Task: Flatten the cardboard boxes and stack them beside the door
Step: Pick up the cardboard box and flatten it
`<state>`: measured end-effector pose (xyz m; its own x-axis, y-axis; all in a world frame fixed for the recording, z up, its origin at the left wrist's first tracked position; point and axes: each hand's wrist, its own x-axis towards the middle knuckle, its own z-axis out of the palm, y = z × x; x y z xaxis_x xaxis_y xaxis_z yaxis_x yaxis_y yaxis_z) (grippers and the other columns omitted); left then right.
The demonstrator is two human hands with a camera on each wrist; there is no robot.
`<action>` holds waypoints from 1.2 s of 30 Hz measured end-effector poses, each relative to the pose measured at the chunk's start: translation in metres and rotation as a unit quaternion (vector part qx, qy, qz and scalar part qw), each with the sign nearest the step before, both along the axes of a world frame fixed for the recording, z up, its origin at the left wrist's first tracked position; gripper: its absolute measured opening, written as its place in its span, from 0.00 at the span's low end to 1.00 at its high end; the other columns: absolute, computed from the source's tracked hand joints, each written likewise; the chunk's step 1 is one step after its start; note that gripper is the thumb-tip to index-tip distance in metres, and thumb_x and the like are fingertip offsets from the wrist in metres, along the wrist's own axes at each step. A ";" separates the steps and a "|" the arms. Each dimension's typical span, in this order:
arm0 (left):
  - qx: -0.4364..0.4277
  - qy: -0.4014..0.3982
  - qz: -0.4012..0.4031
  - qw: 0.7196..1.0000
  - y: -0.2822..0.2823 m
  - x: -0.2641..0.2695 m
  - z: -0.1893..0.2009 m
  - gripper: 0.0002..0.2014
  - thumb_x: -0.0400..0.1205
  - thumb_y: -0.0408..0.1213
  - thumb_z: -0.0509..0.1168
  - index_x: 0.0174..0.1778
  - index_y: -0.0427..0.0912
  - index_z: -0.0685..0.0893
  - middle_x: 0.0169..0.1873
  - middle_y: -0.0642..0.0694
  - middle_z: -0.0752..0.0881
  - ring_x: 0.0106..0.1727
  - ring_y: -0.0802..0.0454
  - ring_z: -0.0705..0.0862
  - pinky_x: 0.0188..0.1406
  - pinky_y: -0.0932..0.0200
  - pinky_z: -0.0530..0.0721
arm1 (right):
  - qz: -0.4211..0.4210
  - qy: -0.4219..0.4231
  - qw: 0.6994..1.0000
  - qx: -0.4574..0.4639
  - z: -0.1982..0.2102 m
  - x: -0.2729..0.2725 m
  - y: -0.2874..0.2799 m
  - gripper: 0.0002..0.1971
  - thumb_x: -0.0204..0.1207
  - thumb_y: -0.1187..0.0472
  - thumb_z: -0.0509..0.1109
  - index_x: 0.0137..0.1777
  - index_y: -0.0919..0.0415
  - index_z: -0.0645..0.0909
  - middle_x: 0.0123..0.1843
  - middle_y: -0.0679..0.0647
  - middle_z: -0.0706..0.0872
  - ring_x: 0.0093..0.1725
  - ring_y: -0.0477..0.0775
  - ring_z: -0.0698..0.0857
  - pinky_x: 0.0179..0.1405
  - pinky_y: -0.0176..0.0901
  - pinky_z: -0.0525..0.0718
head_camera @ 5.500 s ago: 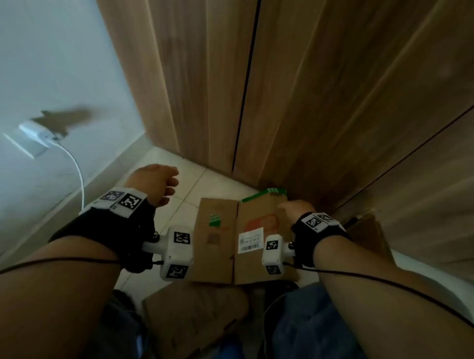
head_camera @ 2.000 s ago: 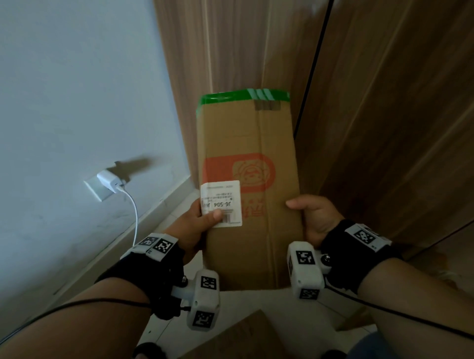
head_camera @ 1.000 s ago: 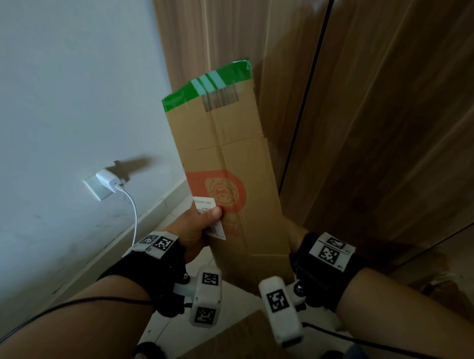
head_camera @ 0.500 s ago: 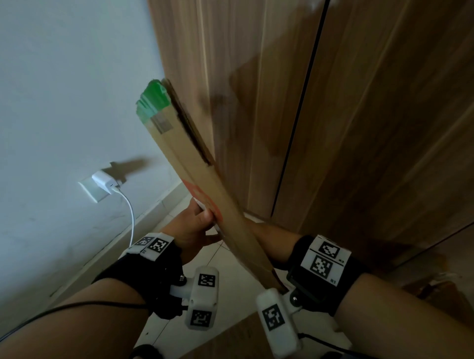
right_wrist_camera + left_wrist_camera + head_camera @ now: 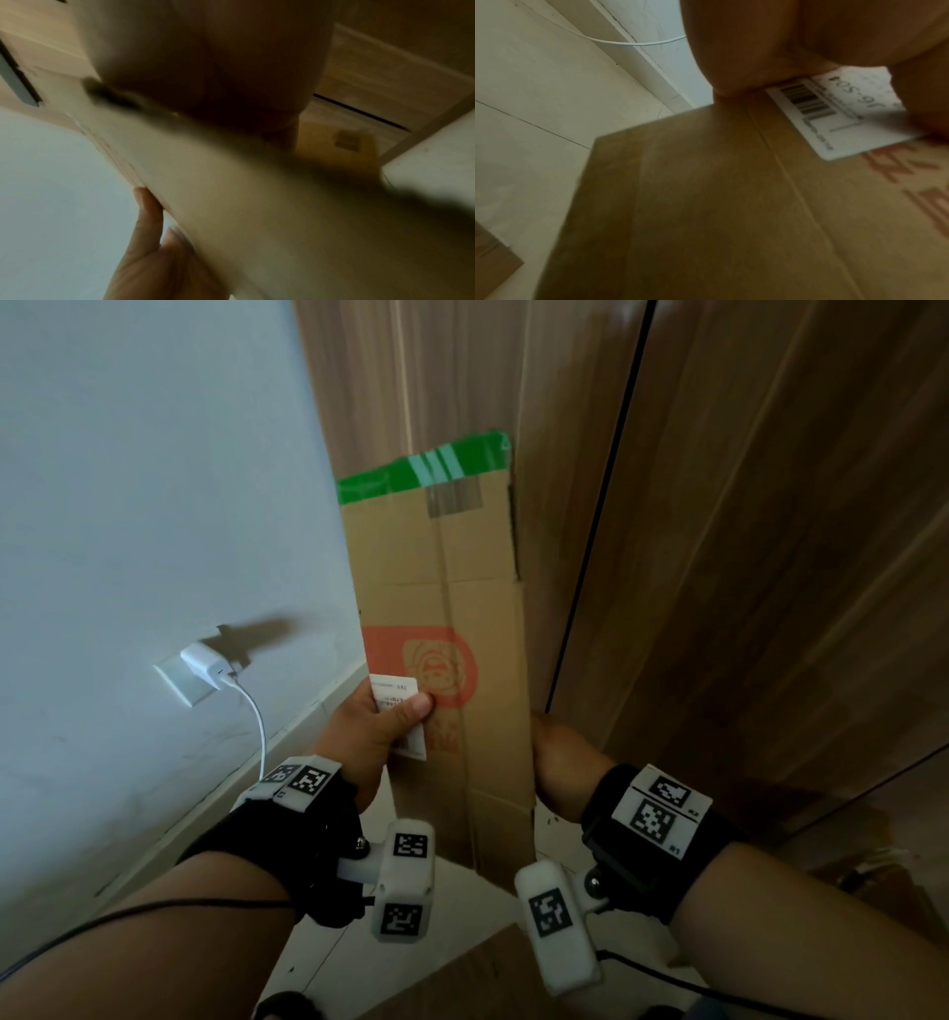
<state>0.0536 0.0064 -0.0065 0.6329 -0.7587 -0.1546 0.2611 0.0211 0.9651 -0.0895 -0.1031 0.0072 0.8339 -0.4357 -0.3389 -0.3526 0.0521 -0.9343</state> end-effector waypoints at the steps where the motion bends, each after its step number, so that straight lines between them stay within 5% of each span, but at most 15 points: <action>1: 0.006 0.002 0.001 1.000 0.000 0.001 -0.001 0.07 0.75 0.31 0.66 0.47 0.43 0.82 0.31 0.49 0.93 0.35 0.53 0.92 0.32 0.63 0.89 | -0.018 -0.012 1.000 -0.005 0.001 0.002 -0.003 0.20 0.85 0.61 0.54 0.29 0.58 0.74 0.16 0.43 0.81 0.18 0.37 0.77 0.29 0.36 0.73; 6: 0.036 -0.005 0.040 0.999 0.004 0.004 0.002 0.08 0.76 0.31 0.67 0.50 0.43 0.83 0.36 0.46 0.93 0.37 0.49 0.92 0.32 0.57 0.90 | -0.099 -0.067 0.992 0.033 -0.006 0.001 -0.016 0.15 0.80 0.44 0.58 0.50 0.51 0.84 0.37 0.44 0.89 0.43 0.48 0.86 0.44 0.41 0.80; 10: 0.050 -0.011 0.085 0.995 0.002 0.007 0.005 0.14 0.75 0.32 0.70 0.57 0.40 0.83 0.46 0.40 0.90 0.41 0.46 0.91 0.41 0.52 0.90 | -0.068 -0.082 0.992 0.072 -0.009 0.001 -0.014 0.44 0.59 0.26 0.61 0.71 0.54 0.75 0.56 0.50 0.86 0.55 0.50 0.84 0.57 0.49 0.81; 13: 0.060 -0.022 0.102 0.993 0.002 0.009 0.007 0.12 0.73 0.34 0.72 0.53 0.42 0.84 0.43 0.42 0.91 0.36 0.51 0.92 0.35 0.55 0.90 | -0.048 -0.048 0.996 0.052 -0.014 0.003 -0.013 0.41 0.62 0.36 0.72 0.75 0.49 0.68 0.67 0.50 0.81 0.67 0.54 0.79 0.69 0.57 0.76; 16: 0.067 -0.013 0.117 0.991 0.002 0.009 0.009 0.20 0.70 0.35 0.75 0.58 0.40 0.83 0.50 0.37 0.90 0.48 0.40 0.90 0.51 0.42 0.88 | -0.062 0.008 0.998 -0.004 -0.019 0.006 -0.013 0.33 0.68 0.52 0.77 0.73 0.50 0.69 0.66 0.51 0.82 0.64 0.52 0.80 0.57 0.45 0.80; 19: 0.069 -0.013 0.119 0.990 0.001 0.009 0.011 0.15 0.69 0.35 0.75 0.51 0.45 0.84 0.49 0.39 0.90 0.50 0.39 0.89 0.55 0.38 0.86 | -0.088 0.038 0.995 -0.016 -0.028 0.007 -0.013 0.33 0.68 0.51 0.77 0.72 0.53 0.70 0.66 0.52 0.81 0.61 0.51 0.81 0.45 0.38 0.77; 24: 0.074 -0.027 0.095 0.992 0.000 0.008 0.015 0.13 0.72 0.34 0.73 0.51 0.48 0.84 0.50 0.39 0.90 0.51 0.39 0.89 0.55 0.38 0.86 | -0.161 0.024 0.987 0.013 -0.031 0.006 -0.012 0.38 0.69 0.54 0.76 0.77 0.53 0.61 0.72 0.54 0.75 0.66 0.55 0.77 0.56 0.44 0.76; 28: 0.096 -0.045 0.132 0.986 -0.007 0.000 0.012 0.14 0.74 0.34 0.72 0.54 0.48 0.82 0.49 0.43 0.89 0.50 0.42 0.89 0.54 0.42 0.87 | -0.218 0.045 0.965 -0.139 -0.028 0.007 -0.009 0.32 0.70 0.58 0.75 0.72 0.53 0.65 0.71 0.55 0.72 0.65 0.54 0.76 0.54 0.41 0.75; 32: 0.110 0.001 0.192 0.975 -0.014 -0.002 0.009 0.18 0.74 0.35 0.72 0.60 0.45 0.80 0.51 0.40 0.89 0.50 0.40 0.89 0.55 0.41 0.87 | -0.112 0.050 0.959 -0.255 -0.028 0.010 0.000 0.41 0.63 0.53 0.79 0.75 0.45 0.63 0.76 0.49 0.65 0.75 0.53 0.67 0.73 0.53 0.73; 36: 0.118 0.056 0.207 0.969 -0.020 0.000 0.008 0.11 0.75 0.35 0.70 0.52 0.47 0.81 0.42 0.44 0.89 0.45 0.42 0.89 0.52 0.43 0.87 | 0.090 0.131 0.937 -0.311 -0.032 0.007 0.006 0.63 0.52 0.41 0.82 0.80 0.33 0.40 0.85 0.43 0.36 0.84 0.58 0.42 0.81 0.66 0.54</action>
